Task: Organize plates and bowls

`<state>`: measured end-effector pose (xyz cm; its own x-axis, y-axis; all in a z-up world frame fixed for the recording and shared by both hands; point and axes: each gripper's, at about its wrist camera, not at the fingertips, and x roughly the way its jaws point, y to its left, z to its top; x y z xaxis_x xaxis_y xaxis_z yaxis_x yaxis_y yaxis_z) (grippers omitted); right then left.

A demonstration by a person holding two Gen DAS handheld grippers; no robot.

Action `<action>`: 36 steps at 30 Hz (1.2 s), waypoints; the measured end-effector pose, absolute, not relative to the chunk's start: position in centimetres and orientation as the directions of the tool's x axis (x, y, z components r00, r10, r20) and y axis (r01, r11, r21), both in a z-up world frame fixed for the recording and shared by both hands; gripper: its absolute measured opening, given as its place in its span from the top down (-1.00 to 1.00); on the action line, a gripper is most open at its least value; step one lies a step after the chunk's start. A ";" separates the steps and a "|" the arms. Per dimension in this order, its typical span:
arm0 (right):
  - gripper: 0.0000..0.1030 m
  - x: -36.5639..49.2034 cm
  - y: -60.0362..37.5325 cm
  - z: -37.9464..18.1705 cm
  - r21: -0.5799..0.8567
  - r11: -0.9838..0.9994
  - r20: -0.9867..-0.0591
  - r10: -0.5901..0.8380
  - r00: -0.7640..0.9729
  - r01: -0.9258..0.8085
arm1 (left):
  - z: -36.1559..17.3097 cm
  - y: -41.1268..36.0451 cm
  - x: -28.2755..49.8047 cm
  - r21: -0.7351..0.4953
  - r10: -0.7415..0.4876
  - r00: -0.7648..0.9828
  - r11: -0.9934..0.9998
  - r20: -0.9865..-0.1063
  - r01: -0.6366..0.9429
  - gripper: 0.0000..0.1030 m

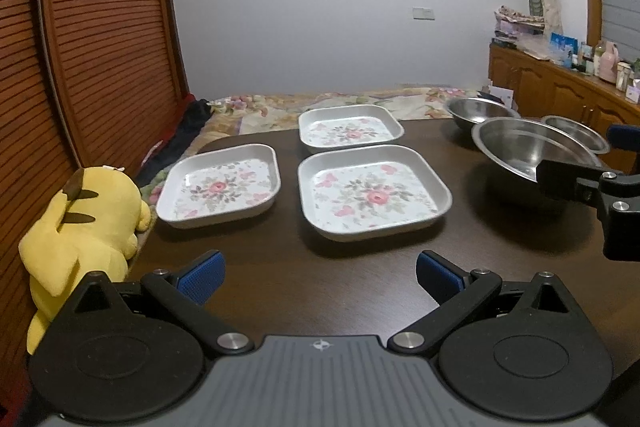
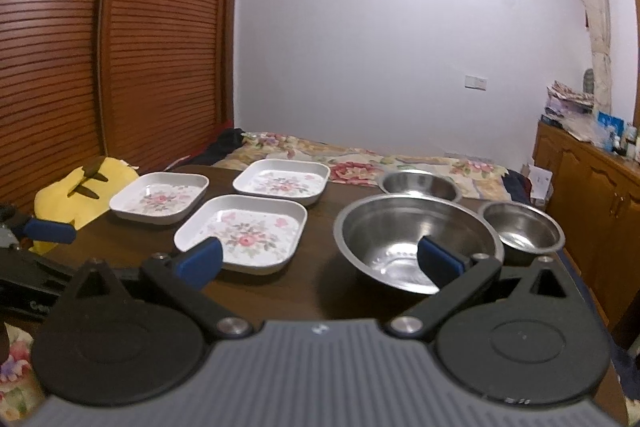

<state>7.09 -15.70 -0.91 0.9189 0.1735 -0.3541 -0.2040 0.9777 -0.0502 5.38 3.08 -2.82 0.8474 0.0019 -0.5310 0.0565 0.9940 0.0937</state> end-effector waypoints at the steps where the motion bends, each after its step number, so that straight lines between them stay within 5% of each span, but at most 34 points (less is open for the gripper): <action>1: -1.00 7.3 -15.5 -0.8 -0.057 0.976 -0.354 0.176 0.919 -0.209 | -2.8 3.3 5.6 0.093 0.005 0.848 0.994 -0.529 0.053 -1.00; 16: -0.98 12.2 -12.6 0.5 -0.081 0.960 -0.391 0.217 0.894 -0.268 | -3.0 7.0 9.8 0.057 -0.015 0.855 0.997 -0.519 0.052 -1.00; 18: -0.91 12.9 -12.3 0.4 -0.079 0.956 -0.409 0.228 0.884 -0.283 | -3.1 7.3 10.4 0.036 -0.036 0.851 0.997 -0.524 0.065 -0.90; 19: -0.71 13.3 -12.2 0.4 -0.082 0.953 -0.419 0.232 0.878 -0.292 | -3.2 7.5 10.8 0.024 -0.049 0.847 0.997 -0.529 0.073 -0.86; 36: -0.07 16.7 -10.1 -3.4 -0.040 0.958 -0.558 0.215 0.801 -0.285 | -5.2 7.9 15.3 -0.113 -0.187 0.794 0.982 -0.579 0.149 -0.01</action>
